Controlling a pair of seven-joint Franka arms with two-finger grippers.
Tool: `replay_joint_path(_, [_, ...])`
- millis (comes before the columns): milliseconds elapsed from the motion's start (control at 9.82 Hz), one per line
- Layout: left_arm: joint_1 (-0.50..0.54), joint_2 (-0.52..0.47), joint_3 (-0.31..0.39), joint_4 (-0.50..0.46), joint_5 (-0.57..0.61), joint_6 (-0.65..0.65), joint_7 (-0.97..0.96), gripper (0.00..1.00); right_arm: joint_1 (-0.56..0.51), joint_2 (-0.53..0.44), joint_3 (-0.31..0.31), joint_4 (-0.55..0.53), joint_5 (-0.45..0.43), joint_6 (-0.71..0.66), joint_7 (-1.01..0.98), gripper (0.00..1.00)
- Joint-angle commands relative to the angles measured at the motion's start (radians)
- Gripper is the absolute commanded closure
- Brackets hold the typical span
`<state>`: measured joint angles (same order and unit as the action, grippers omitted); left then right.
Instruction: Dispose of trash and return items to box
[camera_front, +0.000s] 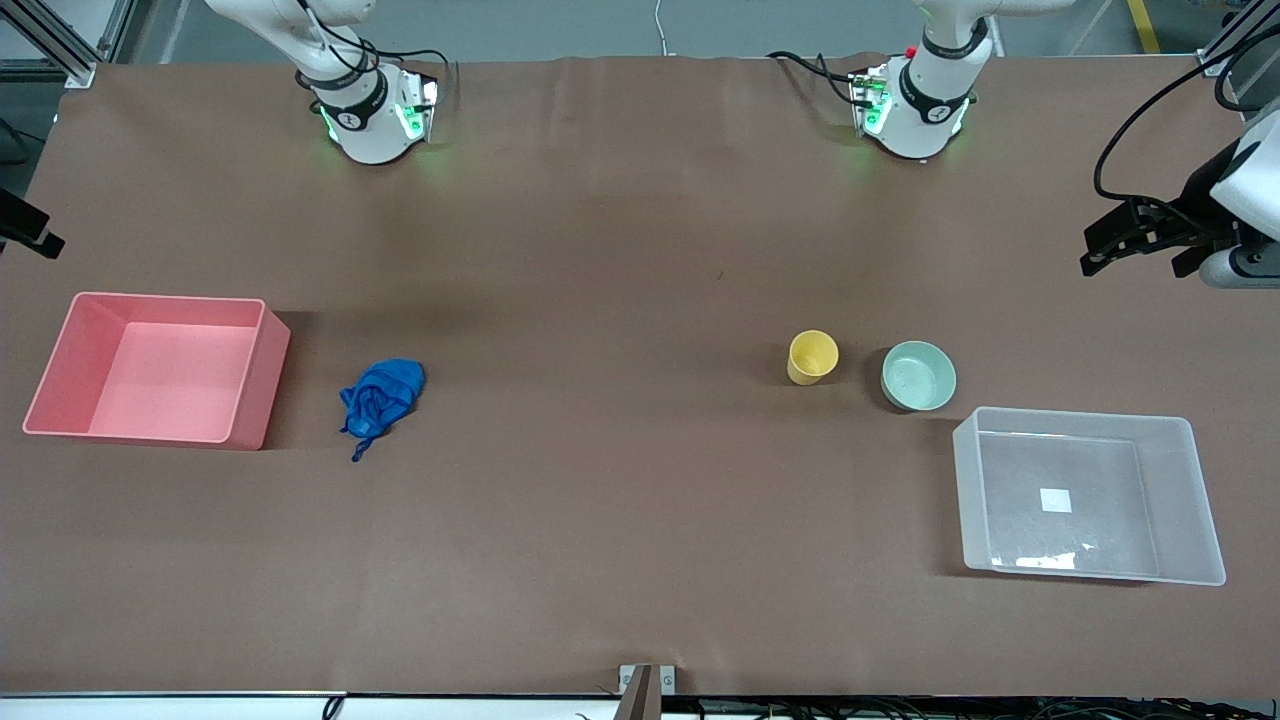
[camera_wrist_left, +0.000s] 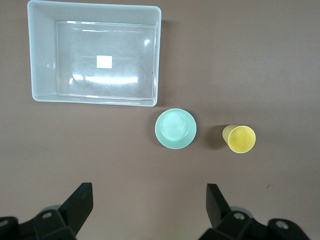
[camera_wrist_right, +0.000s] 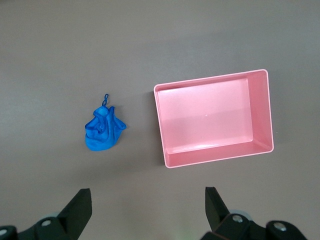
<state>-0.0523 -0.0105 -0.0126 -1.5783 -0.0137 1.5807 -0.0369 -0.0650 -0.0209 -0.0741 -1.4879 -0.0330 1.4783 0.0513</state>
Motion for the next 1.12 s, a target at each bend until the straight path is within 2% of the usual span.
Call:
replay_joint_path(0, [0.009,0.011,-0.006,-0.043,-0.002,-0.008,-0.006,0.00,0.005,-0.016,-0.003,-0.012,0.005,-0.003,0.007,0.00])
replay_joint_path(204, [0.020,0.009,-0.003,-0.142,0.001,0.068,0.008,0.00,0.005,-0.002,0.005,-0.003,-0.004,0.000,-0.033,0.00])
replay_joint_path(306, [0.022,-0.002,0.002,-0.243,0.000,0.159,0.009,0.00,0.008,0.025,0.022,-0.011,0.001,0.010,-0.047,0.00])
replay_joint_path(509, [0.029,0.000,0.005,-0.438,0.000,0.354,-0.001,0.00,0.010,0.140,0.086,-0.049,0.005,0.100,-0.036,0.00])
replay_joint_path(713, [0.037,0.018,0.006,-0.613,0.000,0.555,-0.001,0.00,0.045,0.190,0.115,-0.223,0.005,0.334,0.031,0.00])
replay_joint_path(917, [0.037,0.067,0.007,-0.762,0.000,0.787,-0.001,0.00,0.079,0.235,0.138,-0.439,0.004,0.646,0.093,0.00])
replay_joint_path(1019, [0.037,0.108,0.005,-0.804,0.000,0.880,-0.001,0.00,0.092,0.286,0.146,-0.512,-0.001,0.792,0.103,0.00])
